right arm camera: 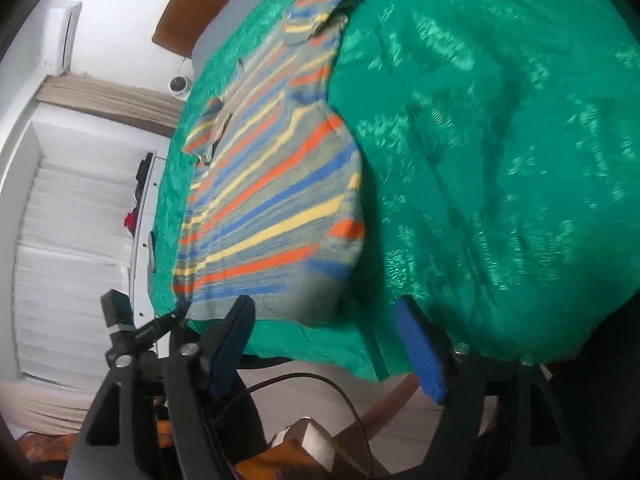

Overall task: Fold small clothes
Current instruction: 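Lift and pull the hem with both grippers to spread the sweater body flat, then release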

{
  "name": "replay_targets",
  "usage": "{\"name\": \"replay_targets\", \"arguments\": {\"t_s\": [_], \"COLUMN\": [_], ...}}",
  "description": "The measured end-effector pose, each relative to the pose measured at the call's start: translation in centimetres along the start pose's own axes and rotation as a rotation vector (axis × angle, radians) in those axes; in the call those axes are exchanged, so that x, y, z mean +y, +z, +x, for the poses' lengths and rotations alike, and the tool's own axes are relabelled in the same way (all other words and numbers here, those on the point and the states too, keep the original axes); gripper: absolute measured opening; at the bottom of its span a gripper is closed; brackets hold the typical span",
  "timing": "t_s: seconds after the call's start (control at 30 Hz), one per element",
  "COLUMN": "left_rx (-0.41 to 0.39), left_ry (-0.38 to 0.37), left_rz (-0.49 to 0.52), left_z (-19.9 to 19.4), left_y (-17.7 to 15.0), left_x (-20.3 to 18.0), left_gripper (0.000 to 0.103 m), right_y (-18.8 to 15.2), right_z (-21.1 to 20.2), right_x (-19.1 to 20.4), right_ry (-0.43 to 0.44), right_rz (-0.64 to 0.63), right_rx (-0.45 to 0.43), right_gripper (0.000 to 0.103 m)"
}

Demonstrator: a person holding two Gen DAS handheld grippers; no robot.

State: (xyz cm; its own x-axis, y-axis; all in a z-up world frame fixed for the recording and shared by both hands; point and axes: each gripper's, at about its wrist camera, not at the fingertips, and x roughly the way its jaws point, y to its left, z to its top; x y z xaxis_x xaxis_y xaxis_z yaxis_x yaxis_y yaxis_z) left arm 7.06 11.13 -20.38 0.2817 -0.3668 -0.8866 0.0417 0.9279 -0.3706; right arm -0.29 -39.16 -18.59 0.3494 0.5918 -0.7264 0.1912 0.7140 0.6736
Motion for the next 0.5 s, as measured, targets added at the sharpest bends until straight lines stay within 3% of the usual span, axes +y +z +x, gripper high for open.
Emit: {"name": "replay_targets", "arguments": {"t_s": [0.13, 0.2, 0.27, 0.33, 0.37, 0.4, 0.5], "left_rx": [0.011, 0.01, 0.005, -0.001, 0.003, 0.007, -0.021], "left_ry": [0.026, 0.029, 0.025, 0.015, 0.004, -0.005, -0.012], "left_rz": [0.019, 0.006, -0.007, -0.014, -0.01, -0.004, 0.02], "left_z": [0.7, 0.8, 1.1, 1.6, 1.8, 1.8, 0.1], "left_y": [-0.4, -0.5, -0.4, -0.2, -0.1, 0.0, -0.5], "left_x": [-0.2, 0.2, 0.6, 0.7, 0.6, 0.5, 0.4], "left_gripper": [0.007, 0.011, 0.026, 0.023, 0.004, 0.003, 0.002], "right_y": [0.7, 1.0, 1.0, 0.8, 0.4, 0.1, -0.1], "right_z": [-0.8, 0.0, 1.8, 3.9, 4.5, 4.6, 3.3], "right_x": [-0.9, -1.2, -1.3, -0.7, -0.1, 0.6, 1.8], "right_ry": [0.01, -0.023, -0.071, -0.11, -0.146, -0.166, -0.2], "right_rz": [0.012, 0.001, -0.016, -0.058, -0.105, -0.155, -0.194], "right_rx": [-0.041, -0.026, 0.016, 0.057, 0.065, 0.072, 0.073], "right_gripper": [0.076, 0.076, 0.077, 0.074, 0.055, 0.011, 0.005]}}
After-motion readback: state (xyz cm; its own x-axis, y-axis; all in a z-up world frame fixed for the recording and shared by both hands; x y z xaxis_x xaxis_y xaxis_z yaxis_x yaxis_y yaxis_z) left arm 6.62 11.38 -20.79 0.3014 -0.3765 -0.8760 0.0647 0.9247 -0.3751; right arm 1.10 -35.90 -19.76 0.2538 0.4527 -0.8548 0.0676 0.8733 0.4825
